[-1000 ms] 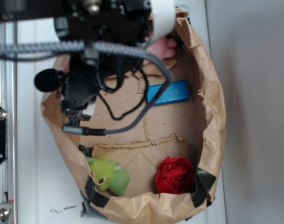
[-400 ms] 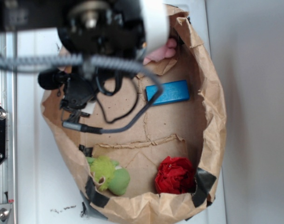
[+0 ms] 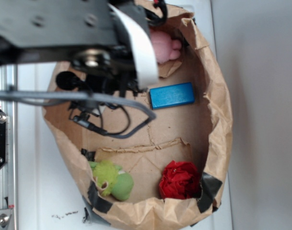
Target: Grab the pink bunny.
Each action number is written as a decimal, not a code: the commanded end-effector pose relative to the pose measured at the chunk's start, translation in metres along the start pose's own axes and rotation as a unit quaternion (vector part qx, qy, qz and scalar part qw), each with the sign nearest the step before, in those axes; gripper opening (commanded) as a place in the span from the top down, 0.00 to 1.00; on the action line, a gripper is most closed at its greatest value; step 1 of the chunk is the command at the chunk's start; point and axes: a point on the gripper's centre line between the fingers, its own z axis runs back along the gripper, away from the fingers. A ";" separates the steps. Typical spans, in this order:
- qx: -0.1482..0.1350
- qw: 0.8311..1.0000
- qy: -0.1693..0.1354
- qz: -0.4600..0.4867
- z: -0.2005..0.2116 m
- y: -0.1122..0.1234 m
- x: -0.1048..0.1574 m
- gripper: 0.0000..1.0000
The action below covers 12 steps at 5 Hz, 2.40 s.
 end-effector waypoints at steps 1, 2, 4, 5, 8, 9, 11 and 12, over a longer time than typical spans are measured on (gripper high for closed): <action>-0.010 1.000 0.017 -0.013 -0.011 0.033 0.018 0.00; -0.017 0.999 0.032 -0.019 -0.016 0.037 0.012 0.00; -0.047 0.988 0.013 -0.148 -0.047 0.035 0.013 0.00; -0.028 0.978 -0.005 -0.206 -0.059 0.035 0.015 0.00; 0.006 0.979 -0.035 -0.201 -0.052 0.056 0.012 0.00; 0.014 0.987 -0.022 -0.158 -0.052 0.065 0.012 0.00; -0.039 0.999 0.011 -0.021 -0.028 0.066 0.001 0.00; -0.027 0.999 0.020 -0.011 -0.031 0.067 -0.001 0.00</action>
